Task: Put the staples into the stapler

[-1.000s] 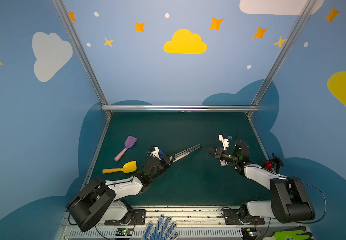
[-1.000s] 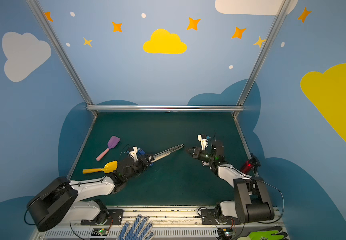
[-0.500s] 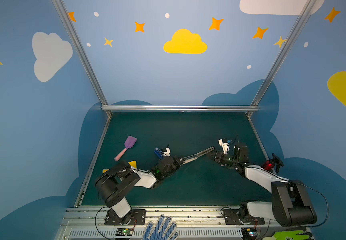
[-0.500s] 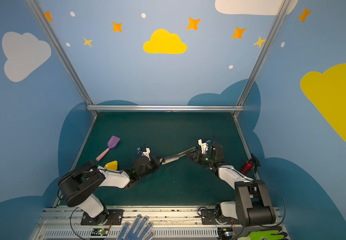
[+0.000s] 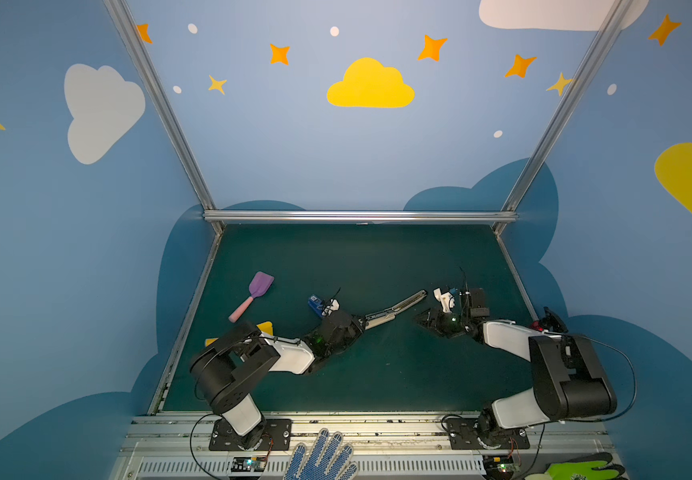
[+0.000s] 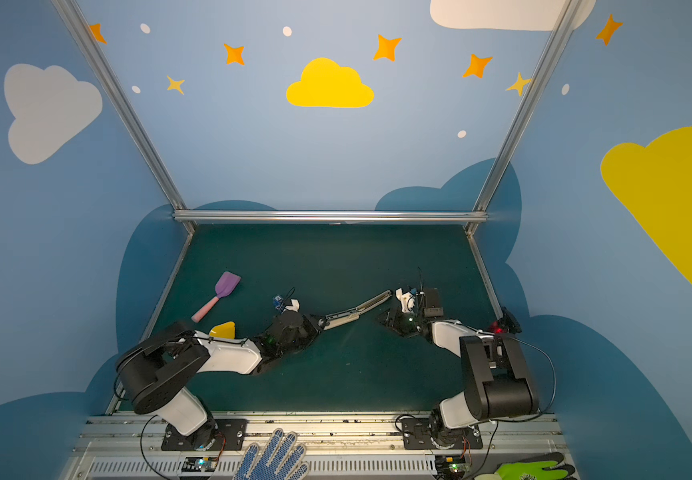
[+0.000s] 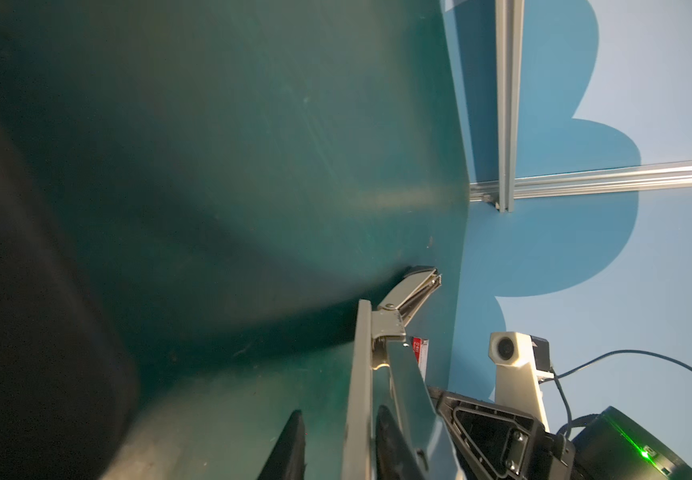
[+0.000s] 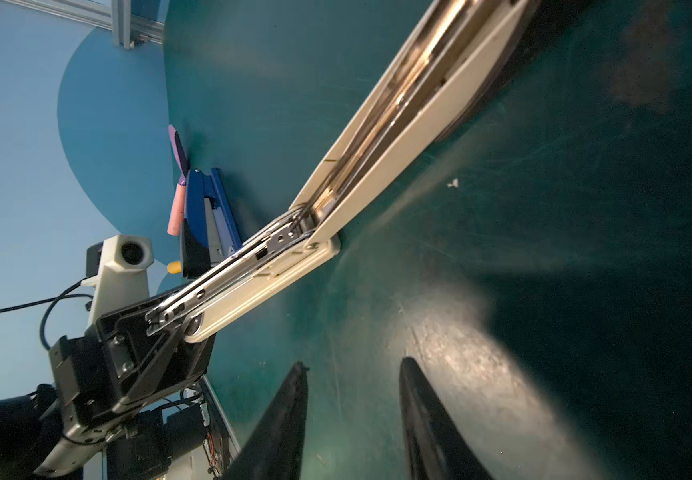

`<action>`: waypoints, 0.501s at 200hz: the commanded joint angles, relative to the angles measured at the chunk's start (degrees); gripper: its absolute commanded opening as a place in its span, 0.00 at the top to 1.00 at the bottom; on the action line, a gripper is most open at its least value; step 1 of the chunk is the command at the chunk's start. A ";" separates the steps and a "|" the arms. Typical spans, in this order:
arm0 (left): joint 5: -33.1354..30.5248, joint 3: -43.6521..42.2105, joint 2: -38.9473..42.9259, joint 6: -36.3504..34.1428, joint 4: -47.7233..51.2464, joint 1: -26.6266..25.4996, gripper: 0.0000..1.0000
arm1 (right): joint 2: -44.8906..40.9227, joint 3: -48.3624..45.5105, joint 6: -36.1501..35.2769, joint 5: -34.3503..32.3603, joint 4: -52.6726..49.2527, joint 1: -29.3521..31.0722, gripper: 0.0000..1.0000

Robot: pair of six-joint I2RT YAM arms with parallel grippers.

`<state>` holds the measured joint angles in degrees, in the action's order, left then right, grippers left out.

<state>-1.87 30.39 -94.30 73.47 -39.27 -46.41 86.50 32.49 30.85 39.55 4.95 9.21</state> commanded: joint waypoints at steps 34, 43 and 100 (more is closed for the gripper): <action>-0.22 0.81 1.65 -1.03 5.55 0.15 0.80 | 5.32 3.46 2.20 -0.20 5.62 0.19 0.62; 0.06 0.64 1.74 -0.99 5.50 0.26 0.79 | 5.81 3.62 2.75 0.08 6.69 0.19 0.62; 0.80 -1.10 4.57 -1.18 8.56 1.12 0.60 | 9.14 6.52 3.90 0.37 8.15 0.52 0.62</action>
<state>-0.97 30.26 -92.55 72.95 -34.59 -45.80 94.13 36.91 33.89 39.62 11.22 9.23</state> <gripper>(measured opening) 0.379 0.384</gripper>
